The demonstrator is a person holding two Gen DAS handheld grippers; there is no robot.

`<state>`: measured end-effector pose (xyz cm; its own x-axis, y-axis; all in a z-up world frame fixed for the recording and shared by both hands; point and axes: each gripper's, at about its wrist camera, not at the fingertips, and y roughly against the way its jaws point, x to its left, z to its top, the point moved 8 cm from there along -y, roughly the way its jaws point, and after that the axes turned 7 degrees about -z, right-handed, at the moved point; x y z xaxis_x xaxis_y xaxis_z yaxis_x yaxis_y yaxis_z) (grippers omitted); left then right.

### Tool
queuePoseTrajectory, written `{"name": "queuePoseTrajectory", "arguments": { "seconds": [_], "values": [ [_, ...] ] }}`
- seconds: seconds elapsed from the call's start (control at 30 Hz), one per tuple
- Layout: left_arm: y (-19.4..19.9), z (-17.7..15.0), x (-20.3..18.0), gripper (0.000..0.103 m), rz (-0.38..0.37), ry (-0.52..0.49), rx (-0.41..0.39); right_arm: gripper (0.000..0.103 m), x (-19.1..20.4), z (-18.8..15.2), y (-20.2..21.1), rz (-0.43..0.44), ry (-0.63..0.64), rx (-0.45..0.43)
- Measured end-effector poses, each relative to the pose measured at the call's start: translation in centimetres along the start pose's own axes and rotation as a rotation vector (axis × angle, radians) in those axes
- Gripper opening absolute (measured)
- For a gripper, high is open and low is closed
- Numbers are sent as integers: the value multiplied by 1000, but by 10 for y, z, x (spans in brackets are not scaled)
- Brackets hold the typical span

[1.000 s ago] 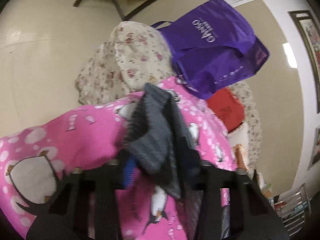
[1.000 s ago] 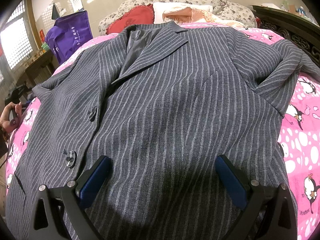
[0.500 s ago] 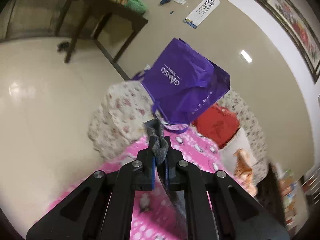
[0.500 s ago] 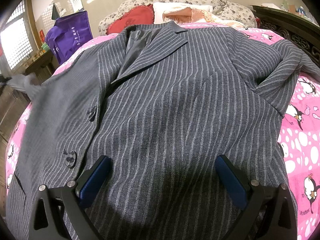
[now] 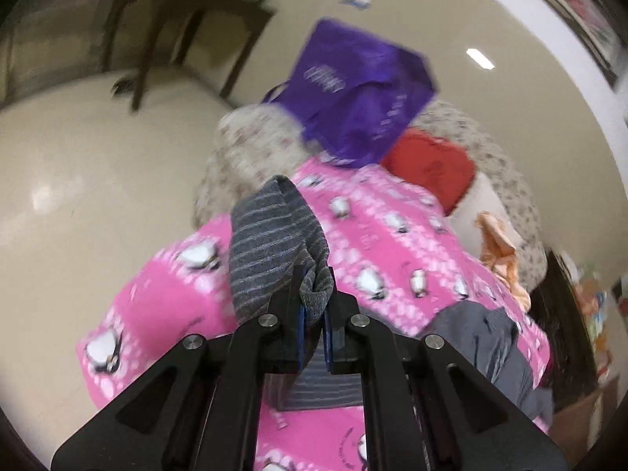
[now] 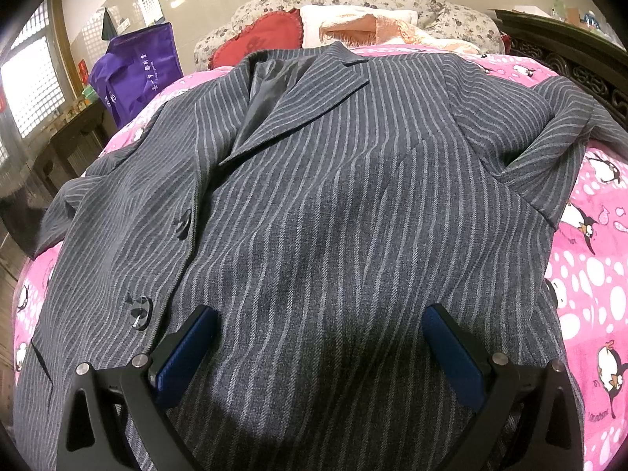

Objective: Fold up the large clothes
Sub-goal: 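Lift the held sleeve with the left tool and carry it across the blazer, then lay the sleeve across the blazer body and open the left tool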

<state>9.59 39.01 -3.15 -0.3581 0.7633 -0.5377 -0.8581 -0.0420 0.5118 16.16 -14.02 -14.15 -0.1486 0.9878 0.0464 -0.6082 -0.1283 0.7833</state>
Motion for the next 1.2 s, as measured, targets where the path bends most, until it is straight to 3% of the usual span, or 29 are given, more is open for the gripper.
{"name": "queuePoseTrajectory", "arguments": {
  "seconds": [0.07,0.2,0.3,0.4,0.47,0.57,0.67,0.83,0.93,1.03,1.13,1.2],
  "values": [
    [6,10,-20,5,-17,-70,-39,103,0,0,0,0,0,0],
    [22,3,-75,5,-193,-230,-55,103,0,0,0,0,0,0],
    [32,-16,-81,5,-165,-313,-64,103,1,0,0,0,0,0],
    [35,-19,-42,5,-77,-236,-78,103,1,0,0,-1,0,0],
    [32,-13,-2,5,13,-128,-80,103,1,0,0,-1,0,0],
    [20,-5,13,5,11,-37,-46,103,1,0,0,-8,4,1],
    [-5,2,-42,5,-90,-85,-13,103,2,0,1,-22,1,11],
    [-63,-32,-220,5,-331,-235,61,103,-6,-11,21,-37,-59,67],
    [-99,-97,-337,5,-474,-323,138,103,-14,-22,38,-52,-68,73],
    [-124,-176,-427,5,-571,-423,232,103,-23,-34,50,-95,-5,67],
    [-162,-256,-477,5,-578,-499,351,103,-40,-55,46,-95,-42,85],
    [-181,-306,-490,5,-568,-522,453,103,-43,-62,52,-97,-52,-11]
  ]
}}
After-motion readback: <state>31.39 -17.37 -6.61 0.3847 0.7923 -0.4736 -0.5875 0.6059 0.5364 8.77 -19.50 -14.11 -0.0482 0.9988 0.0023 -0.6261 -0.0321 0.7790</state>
